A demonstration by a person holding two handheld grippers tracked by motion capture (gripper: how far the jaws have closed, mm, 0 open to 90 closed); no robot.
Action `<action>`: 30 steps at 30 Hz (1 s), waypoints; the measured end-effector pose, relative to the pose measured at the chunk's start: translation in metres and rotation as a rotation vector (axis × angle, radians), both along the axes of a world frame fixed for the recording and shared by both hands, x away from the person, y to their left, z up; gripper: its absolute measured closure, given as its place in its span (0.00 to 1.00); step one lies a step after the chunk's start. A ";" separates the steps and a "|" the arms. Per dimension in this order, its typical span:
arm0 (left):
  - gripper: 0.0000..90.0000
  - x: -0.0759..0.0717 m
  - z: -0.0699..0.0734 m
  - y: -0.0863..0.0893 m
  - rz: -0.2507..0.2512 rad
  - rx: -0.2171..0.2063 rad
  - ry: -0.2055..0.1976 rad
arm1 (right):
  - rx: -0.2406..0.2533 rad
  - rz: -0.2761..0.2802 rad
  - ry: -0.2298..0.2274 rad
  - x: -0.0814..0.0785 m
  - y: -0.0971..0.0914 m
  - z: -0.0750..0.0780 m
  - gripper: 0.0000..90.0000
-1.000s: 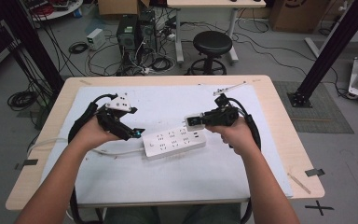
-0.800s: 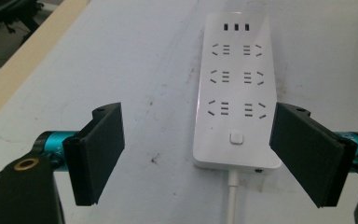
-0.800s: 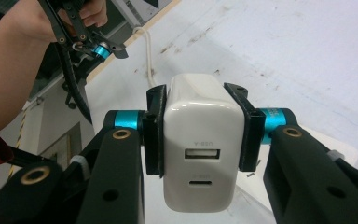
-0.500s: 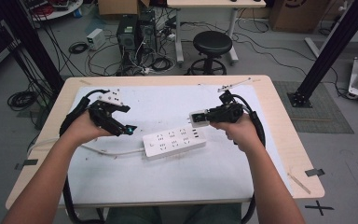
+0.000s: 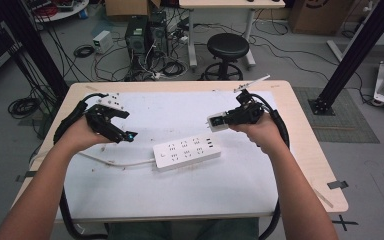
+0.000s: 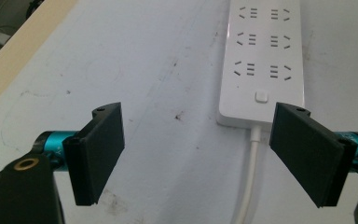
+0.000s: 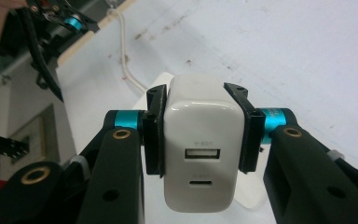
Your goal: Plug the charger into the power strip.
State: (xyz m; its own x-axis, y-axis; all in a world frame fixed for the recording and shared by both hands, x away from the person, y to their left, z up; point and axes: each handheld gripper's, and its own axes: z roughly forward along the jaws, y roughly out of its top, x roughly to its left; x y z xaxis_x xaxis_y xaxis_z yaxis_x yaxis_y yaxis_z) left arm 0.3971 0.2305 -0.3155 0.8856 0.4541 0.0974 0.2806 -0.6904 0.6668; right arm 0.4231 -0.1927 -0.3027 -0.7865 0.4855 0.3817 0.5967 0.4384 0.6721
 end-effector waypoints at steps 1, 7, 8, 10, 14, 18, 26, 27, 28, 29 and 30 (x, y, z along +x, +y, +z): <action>0.20 -0.001 0.000 0.001 0.006 0.001 -0.002 | -0.010 0.009 -0.006 0.002 0.001 0.000 0.70; 0.20 -0.001 -0.003 0.010 0.009 0.007 0.003 | -0.092 0.046 -0.004 0.011 0.009 0.000 0.70; 0.20 -0.001 -0.003 0.010 0.009 0.007 0.003 | -0.092 0.046 -0.004 0.011 0.009 0.000 0.70; 0.20 -0.001 -0.006 0.015 0.017 0.007 0.010 | -0.130 0.079 -0.009 0.015 0.015 -0.002 0.70; 0.20 -0.001 -0.009 0.019 0.024 0.016 0.008 | -0.183 0.133 -0.023 0.022 0.025 -0.007 0.70; 0.20 -0.001 -0.013 0.019 0.024 0.017 0.013 | -0.239 0.197 -0.043 0.029 0.036 -0.010 0.70; 0.20 0.001 -0.020 0.020 0.027 0.036 0.020 | -0.335 0.312 -0.088 0.038 0.057 -0.015 0.70; 0.20 0.000 -0.020 0.020 0.029 0.035 0.018 | -0.352 0.327 -0.094 0.039 0.060 -0.016 0.70; 0.20 0.000 -0.020 0.020 0.029 0.035 0.018 | -0.352 0.327 -0.094 0.039 0.060 -0.016 0.70; 0.20 0.000 -0.020 0.019 0.032 0.035 0.012 | -0.358 0.334 -0.097 0.040 0.062 -0.016 0.70; 0.20 -0.001 -0.019 0.019 0.031 0.036 0.017 | -0.372 0.361 -0.106 0.042 0.067 -0.017 0.70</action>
State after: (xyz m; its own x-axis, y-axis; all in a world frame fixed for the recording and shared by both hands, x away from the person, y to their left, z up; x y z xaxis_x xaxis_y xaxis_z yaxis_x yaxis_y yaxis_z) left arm 0.3962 0.2493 -0.3349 0.8728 0.4780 0.0990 0.3137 -0.7046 0.6366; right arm 0.4651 -0.1259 -0.3199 -0.9536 0.2637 0.1450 0.3009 0.8238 0.4805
